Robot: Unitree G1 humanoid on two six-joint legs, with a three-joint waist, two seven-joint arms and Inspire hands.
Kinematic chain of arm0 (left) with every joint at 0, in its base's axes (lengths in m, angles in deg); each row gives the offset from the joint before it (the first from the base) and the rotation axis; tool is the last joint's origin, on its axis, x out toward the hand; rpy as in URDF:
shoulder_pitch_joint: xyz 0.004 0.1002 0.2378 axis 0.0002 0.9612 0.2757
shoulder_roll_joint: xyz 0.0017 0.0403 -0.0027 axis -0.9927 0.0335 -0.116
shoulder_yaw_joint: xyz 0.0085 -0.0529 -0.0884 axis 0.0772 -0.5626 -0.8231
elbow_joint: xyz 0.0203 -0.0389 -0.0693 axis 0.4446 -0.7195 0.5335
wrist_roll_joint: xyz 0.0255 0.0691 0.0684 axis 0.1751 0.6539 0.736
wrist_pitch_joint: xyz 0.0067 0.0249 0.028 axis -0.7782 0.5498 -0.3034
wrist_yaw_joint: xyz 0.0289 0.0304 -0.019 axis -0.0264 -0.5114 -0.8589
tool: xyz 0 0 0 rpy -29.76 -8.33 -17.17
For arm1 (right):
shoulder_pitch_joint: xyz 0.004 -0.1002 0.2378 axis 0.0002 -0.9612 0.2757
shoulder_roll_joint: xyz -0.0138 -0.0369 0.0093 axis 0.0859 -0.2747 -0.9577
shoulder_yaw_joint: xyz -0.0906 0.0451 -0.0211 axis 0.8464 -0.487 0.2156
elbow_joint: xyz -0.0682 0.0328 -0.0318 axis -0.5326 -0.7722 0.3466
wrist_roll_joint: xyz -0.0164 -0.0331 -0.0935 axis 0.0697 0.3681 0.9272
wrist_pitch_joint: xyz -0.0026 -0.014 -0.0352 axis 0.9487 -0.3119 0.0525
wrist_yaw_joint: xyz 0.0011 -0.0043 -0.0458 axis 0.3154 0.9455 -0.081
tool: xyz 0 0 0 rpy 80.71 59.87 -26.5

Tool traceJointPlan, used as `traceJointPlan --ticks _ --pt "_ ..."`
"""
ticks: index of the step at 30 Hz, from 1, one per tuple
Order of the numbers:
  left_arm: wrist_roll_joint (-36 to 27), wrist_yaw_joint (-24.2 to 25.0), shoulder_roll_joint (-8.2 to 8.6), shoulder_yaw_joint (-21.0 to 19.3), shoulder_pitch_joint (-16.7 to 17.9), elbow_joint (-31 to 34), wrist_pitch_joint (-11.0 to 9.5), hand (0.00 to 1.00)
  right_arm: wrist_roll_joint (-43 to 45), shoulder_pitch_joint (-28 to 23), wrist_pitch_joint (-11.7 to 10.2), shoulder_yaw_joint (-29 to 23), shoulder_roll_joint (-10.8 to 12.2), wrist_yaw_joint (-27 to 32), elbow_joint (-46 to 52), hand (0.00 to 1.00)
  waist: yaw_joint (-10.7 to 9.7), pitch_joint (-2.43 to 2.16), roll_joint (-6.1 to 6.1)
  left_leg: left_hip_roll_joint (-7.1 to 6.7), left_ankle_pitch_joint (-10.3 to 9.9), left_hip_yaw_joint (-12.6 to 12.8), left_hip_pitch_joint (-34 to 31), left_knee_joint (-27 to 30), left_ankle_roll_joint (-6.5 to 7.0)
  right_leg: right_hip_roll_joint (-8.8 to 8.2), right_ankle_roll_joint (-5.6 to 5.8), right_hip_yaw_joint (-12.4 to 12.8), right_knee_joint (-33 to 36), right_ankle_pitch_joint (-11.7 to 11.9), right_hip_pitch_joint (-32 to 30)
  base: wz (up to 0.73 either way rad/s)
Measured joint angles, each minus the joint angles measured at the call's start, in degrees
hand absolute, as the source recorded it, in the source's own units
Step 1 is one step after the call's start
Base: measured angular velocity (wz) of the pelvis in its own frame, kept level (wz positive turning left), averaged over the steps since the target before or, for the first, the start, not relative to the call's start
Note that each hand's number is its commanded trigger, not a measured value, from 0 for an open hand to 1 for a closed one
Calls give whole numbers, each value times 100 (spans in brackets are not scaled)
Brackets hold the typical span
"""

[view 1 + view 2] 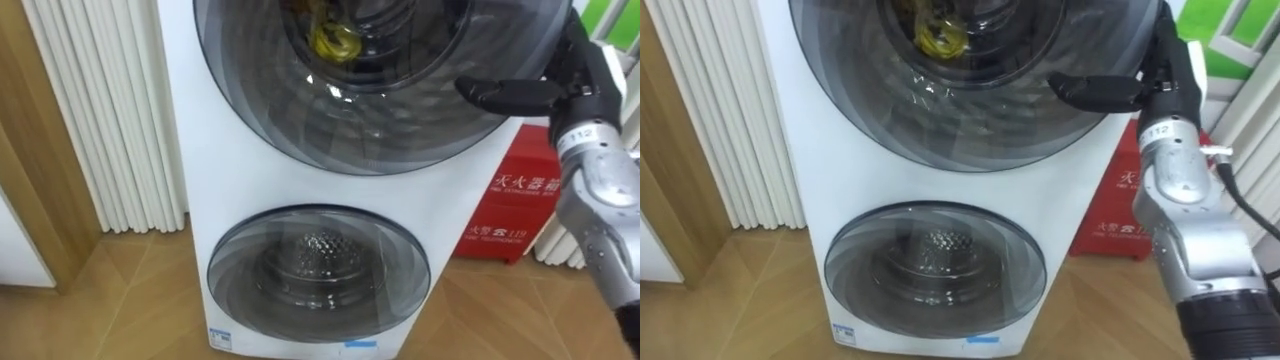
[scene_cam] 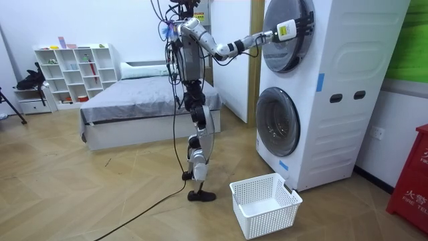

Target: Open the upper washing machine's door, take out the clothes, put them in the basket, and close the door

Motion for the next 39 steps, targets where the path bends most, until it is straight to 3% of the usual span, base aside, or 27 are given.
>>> traceJointPlan --ticks 11,15,20,28,30,32,39 --pt "-9 -23 -11 141 -14 -5 112 0 239 -3 -8 6 159 35 67 0 -14 3 -1 14 -14 8 -13 -29 -22 23 -29 15 -6 -16 -18 -1" --pt "-18 -38 -14 134 -10 -8 90 0 236 -341 35 4 193 37 744 0 -45 -4 5 32 -13 92 -16 -16 -22 28 -36 10 5 -12 -85 -12" --pt "-23 -97 -29 139 9 -14 -104 0 452 -1107 237 20 205 -20 2134 0 -101 -18 31 44 -11 197 -22 -18 -21 36 -37 23 15 -11 -152 -14" --pt "-39 -184 -48 106 106 -96 -245 0 515 -1311 443 6 115 -482 3196 0 -432 -45 43 70 -11 273 -14 -20 -21 67 -59 110 18 2 -185 -6" --pt "-55 -261 -52 101 182 -97 -326 0 572 -1443 448 3 61 -648 3510 0 -469 -65 38 88 -12 292 4 -19 -22 90 -72 159 16 10 -182 -6" --pt "-75 -277 -51 96 238 -118 -419 0 514 -1667 446 9 61 -870 3910 0 -587 -122 46 103 -11 292 29 -19 -23 105 -75 156 17 12 -155 0" --pt "-123 -286 -49 77 289 -220 -552 0 505 -1883 406 -64 66 -1436 4273 0 -722 -110 57 113 -42 284 92 -89 -77 112 -114 149 15 36 -96 2"
